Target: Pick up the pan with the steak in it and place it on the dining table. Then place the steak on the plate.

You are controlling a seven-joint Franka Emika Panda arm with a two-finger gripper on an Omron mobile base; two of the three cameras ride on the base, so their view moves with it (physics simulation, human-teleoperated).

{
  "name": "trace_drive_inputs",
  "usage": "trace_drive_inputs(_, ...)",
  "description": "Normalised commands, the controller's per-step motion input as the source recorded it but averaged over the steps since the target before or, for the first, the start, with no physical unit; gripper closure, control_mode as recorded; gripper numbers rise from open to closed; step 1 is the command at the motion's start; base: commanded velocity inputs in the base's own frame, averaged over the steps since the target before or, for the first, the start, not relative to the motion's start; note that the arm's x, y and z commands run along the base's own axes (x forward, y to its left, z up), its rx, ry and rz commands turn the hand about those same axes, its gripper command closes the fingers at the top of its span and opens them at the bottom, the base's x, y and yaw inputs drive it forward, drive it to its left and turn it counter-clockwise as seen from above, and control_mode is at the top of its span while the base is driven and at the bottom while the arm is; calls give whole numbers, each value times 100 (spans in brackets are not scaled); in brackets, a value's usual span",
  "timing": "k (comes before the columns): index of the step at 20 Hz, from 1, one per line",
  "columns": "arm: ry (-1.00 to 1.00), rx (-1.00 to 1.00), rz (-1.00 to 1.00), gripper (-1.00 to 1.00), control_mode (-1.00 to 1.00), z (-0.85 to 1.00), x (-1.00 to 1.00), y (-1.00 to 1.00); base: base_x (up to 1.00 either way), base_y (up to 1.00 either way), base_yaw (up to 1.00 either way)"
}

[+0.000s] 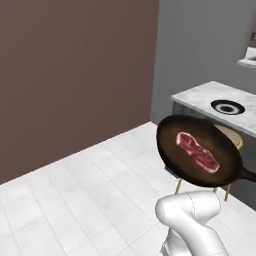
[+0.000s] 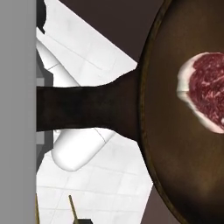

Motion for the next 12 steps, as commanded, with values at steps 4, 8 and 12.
trace_drive_inputs(4,0,0,0,100,100,0,0,0,25,12,-47)
trace_drive_inputs(8,0,0,0,100,100,0,0,0,4,2,-50)
trace_drive_inputs(12,0,0,0,100,100,0,0,0,0,0,-50)
